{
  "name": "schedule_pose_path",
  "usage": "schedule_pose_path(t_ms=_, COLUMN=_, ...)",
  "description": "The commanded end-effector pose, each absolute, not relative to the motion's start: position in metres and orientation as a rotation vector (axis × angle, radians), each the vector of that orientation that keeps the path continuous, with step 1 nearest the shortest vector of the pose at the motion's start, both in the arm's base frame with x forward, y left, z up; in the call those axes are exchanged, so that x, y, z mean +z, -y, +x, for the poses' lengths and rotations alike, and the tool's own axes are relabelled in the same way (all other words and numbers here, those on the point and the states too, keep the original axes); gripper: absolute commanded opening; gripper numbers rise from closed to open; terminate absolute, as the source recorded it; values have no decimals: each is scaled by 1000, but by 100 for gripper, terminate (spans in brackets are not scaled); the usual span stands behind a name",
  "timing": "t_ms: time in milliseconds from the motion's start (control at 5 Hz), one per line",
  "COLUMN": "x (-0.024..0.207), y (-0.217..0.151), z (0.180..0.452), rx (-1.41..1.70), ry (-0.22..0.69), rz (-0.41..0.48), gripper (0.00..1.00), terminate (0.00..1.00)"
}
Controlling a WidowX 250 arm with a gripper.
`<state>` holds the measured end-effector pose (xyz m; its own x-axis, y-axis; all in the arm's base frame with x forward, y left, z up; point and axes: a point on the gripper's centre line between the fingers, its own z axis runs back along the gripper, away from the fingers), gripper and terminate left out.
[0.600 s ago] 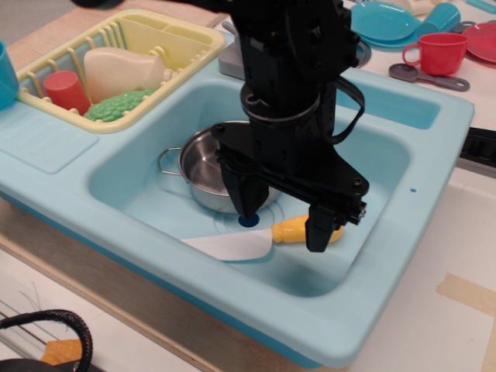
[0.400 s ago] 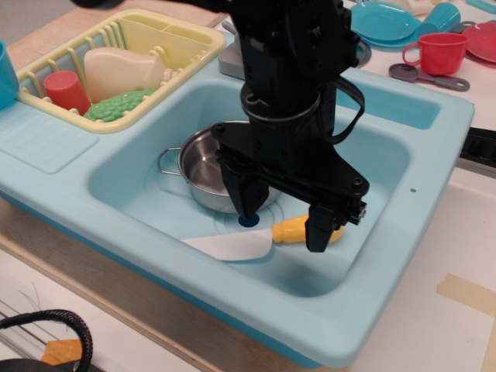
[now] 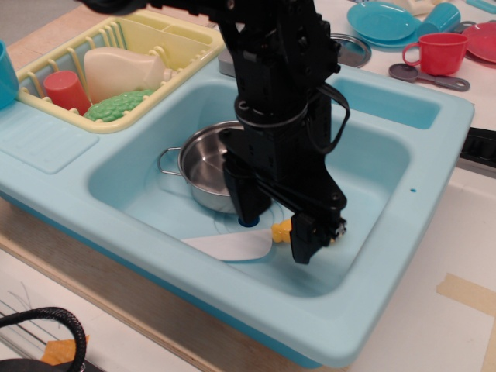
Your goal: Put knife in pot or pan
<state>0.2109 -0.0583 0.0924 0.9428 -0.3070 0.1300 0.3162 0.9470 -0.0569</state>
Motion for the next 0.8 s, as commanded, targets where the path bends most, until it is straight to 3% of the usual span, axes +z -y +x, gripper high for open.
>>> schedule_pose_path(t_ms=0, x=96, y=61, z=229, rx=-450, ry=136, rz=-87, gripper=100, terminate=0)
schedule_pose_path(t_ms=600, x=87, y=66, z=251, rx=-632, ry=161, rz=-81, gripper=100, terminate=0)
